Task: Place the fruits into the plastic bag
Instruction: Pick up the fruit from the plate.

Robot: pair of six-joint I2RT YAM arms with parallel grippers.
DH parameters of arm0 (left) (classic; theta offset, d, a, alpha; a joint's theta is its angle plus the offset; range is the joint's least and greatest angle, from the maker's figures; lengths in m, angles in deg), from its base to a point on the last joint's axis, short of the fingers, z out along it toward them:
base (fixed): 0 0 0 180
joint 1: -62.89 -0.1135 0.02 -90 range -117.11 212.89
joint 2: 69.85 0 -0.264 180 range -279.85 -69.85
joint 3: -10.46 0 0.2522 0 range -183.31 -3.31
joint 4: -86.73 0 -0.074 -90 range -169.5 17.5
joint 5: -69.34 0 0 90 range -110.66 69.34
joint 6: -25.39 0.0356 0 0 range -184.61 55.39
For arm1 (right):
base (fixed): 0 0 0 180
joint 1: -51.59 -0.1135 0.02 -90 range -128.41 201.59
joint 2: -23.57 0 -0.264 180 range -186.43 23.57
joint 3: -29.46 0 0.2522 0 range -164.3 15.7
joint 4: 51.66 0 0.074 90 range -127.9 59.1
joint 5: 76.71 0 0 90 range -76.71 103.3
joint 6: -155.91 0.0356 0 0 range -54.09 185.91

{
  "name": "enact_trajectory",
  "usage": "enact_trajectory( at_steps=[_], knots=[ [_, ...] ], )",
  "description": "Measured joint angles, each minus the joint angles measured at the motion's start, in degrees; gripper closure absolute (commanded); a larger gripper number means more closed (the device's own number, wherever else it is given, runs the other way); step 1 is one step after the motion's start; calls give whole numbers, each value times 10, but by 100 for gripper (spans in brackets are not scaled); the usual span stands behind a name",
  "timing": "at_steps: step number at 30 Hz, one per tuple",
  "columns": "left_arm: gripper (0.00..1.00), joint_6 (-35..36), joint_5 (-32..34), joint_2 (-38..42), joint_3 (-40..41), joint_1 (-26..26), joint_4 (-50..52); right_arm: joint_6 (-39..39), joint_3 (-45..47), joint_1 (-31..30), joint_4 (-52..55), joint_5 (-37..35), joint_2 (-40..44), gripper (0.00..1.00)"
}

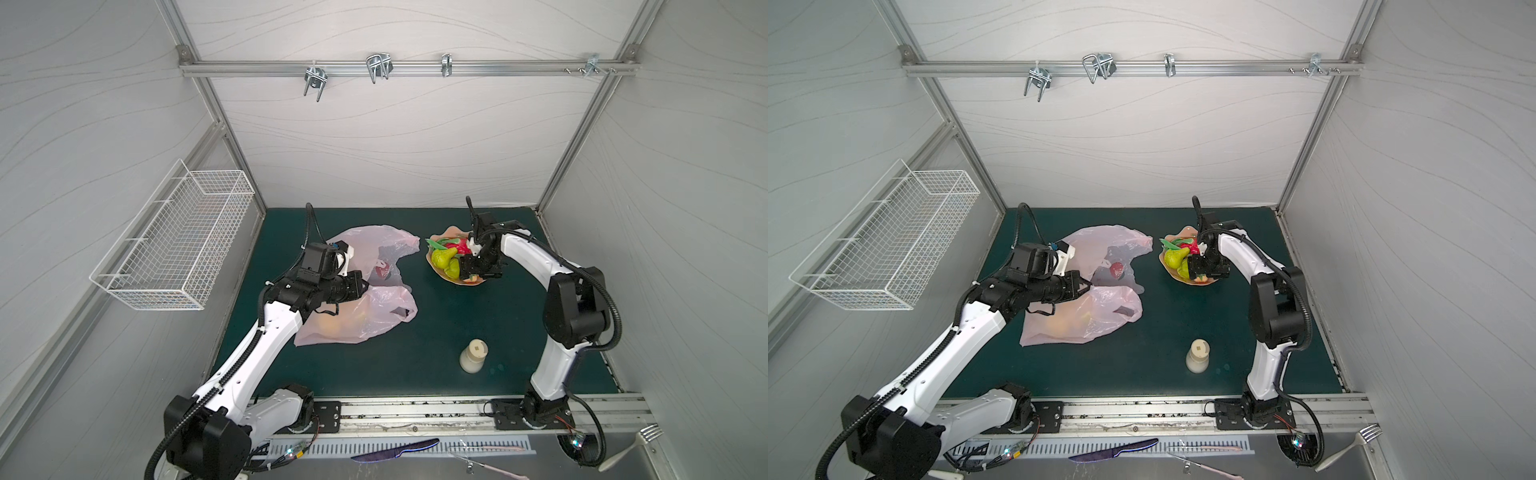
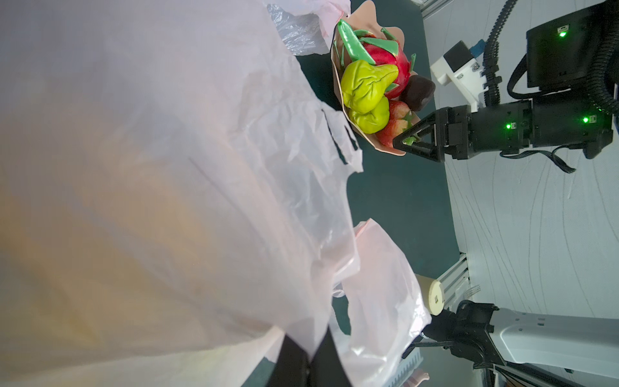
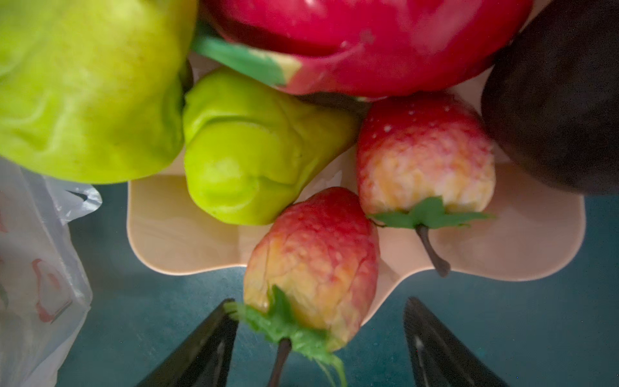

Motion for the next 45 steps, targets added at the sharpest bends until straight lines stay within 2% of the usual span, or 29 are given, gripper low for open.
enact_trajectory(
  at_steps=[13, 16, 23, 33, 38, 45],
  knots=[
    [100, 1, 0, 0, -6, 0, 0, -6, -39, 0, -9, -16, -38, 38],
    [100, 1, 0, 0, -6, 0, 1, -10, -39, 0, -8, -19, -38, 44],
    [100, 2, 0, 0, -6, 0, 0, -6, -42, -1, 2, -17, -33, 50],
    [100, 2, 0, 0, -6, 0, 0, 11, -110, 4, 39, 11, 49, 51],
    [100, 2, -2, 0, -6, 0, 0, 29, -137, 26, 41, 62, 91, 51],
    [100, 2, -3, 0, -6, 0, 0, 53, -123, 51, 28, 120, 123, 51]
  ],
)
